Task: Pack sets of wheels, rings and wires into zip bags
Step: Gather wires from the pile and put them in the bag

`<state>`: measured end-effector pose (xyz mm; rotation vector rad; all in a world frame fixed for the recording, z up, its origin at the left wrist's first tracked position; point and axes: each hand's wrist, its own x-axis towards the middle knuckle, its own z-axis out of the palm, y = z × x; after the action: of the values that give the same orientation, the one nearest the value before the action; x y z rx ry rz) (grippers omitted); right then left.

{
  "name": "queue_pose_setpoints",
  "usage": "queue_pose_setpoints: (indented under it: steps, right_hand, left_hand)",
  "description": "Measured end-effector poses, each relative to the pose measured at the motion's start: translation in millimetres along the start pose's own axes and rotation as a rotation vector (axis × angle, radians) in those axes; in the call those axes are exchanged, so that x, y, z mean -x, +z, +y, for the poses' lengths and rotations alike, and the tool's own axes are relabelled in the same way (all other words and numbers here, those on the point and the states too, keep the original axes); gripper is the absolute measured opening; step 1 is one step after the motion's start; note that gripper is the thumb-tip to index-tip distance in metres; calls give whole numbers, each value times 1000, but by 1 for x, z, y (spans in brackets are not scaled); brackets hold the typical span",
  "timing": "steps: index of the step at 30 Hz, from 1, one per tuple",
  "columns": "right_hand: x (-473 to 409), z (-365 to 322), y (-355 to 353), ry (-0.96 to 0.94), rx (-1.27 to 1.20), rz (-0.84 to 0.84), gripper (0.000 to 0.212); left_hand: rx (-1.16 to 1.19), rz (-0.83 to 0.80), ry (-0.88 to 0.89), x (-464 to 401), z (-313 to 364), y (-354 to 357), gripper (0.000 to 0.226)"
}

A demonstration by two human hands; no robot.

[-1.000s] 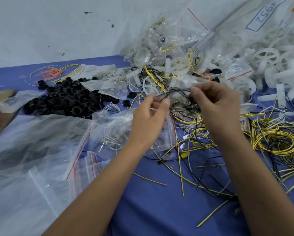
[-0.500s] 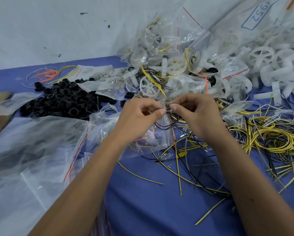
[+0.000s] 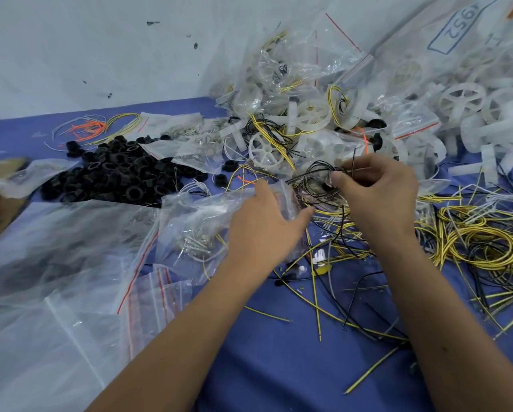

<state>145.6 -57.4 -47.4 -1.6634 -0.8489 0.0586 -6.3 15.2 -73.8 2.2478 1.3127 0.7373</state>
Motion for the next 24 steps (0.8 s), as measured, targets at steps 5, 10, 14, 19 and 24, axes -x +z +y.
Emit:
queue_pose_setpoints:
  steps: [5,10,14,19,24]
  right_hand:
    - [1,1,2,25,-12,-41,8]
    - [2,1,3,77,-63,-131,5]
    - [3,0,4,20,57,-158,4]
    - [6,-2,3,-169,255,-139,4]
    - [4,-3,1,-207,306,-150,5]
  left_hand:
    - [-4,33,-8,-6,-8,-3,29]
    - [313,81,-123,-10,-5,-8,21]
    - [342,127,-85,-8,-2,-10,18]
    - [348,248,-31,-3,1,-16,16]
    - [330,366,-22,-4,2,-20,17]
